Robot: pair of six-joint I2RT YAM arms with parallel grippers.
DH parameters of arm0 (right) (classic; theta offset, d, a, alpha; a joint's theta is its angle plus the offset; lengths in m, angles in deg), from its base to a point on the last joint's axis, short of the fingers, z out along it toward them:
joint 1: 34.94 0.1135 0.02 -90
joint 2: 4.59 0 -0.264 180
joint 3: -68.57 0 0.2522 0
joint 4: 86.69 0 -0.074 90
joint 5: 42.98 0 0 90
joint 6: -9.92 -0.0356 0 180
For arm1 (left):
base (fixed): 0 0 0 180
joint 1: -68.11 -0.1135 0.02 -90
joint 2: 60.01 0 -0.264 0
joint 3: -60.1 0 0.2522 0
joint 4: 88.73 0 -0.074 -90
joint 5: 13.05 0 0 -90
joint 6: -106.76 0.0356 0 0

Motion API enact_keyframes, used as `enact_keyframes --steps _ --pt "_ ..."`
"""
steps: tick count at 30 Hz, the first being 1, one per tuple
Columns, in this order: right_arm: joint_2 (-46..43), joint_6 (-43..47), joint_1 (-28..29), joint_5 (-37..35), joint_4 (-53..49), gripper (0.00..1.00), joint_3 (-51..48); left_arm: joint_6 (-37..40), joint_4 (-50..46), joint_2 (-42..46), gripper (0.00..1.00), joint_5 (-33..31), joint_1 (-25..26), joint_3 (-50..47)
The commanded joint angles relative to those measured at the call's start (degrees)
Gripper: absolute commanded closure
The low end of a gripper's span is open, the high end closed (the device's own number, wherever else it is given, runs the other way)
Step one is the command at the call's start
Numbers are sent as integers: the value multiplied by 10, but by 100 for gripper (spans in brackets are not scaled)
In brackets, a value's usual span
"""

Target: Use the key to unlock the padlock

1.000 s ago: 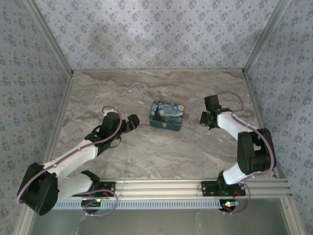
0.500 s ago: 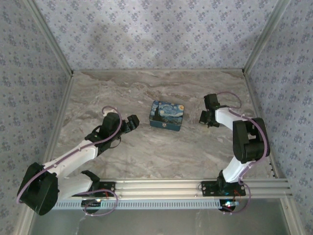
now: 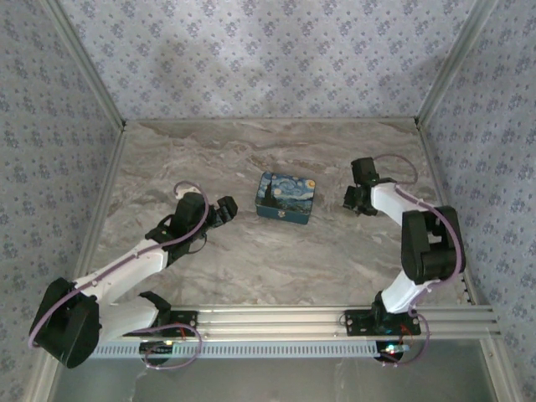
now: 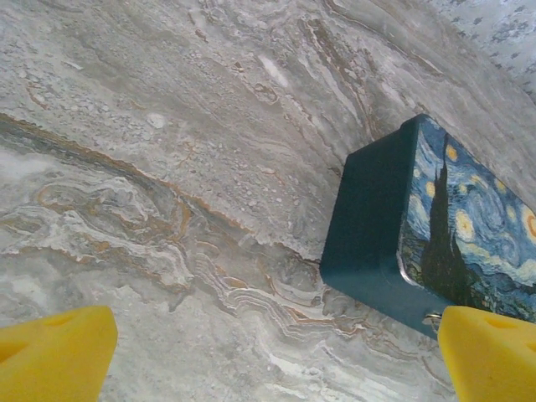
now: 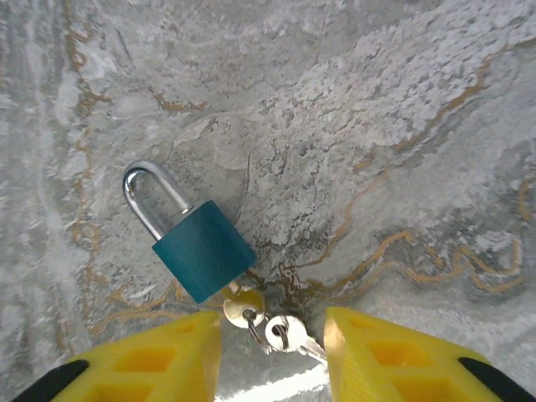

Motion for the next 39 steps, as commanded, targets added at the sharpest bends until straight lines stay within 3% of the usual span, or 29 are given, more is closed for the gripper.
enact_keyframes --steps 1,6,10,12,14,17,19,24,27,29,30,33,34,37,39 --pt "-59 -2 -5 -28 -31 2 3 25 -36 -10 2 -29 -4 44" --pt "-95 -1 -13 -93 -40 0 20 90 -82 -26 2 -23 -46 113" --pt "-99 -17 -12 -236 -21 0 24 210 -149 -50 2 -135 -57 192" --pt "-112 6 -10 -275 35 0 -9 274 -151 -58 2 -234 -62 203" --pt "-123 32 -15 -303 95 0 -50 321 -136 -65 2 -248 -90 195" --pt "-145 105 -15 -333 248 0 -139 323 -122 -75 2 -260 -161 167" --pt "-156 136 -25 -327 319 0 -184 328 -82 -83 2 -238 -204 132" --pt "-124 176 -40 -334 438 0 -230 390 151 -115 2 -245 -244 12" --pt "-101 176 -46 -311 485 0 -246 376 221 -152 2 -224 -270 -16" --pt "-99 185 -45 -277 522 0 -258 384 300 -177 2 -207 -275 -41" --pt "-96 189 -47 -257 558 0 -273 387 270 -177 2 -196 -276 -28" --pt "-72 222 -59 -216 614 0 -282 427 325 -185 2 -185 -279 -40" --pt "-73 201 -59 -190 581 0 -272 441 357 -184 2 -174 -283 -52" --pt "-69 242 -62 -118 626 0 -289 437 501 -212 2 -131 -309 -109" --pt "-74 257 -69 -96 653 0 -306 449 473 -210 2 -81 -312 -102"
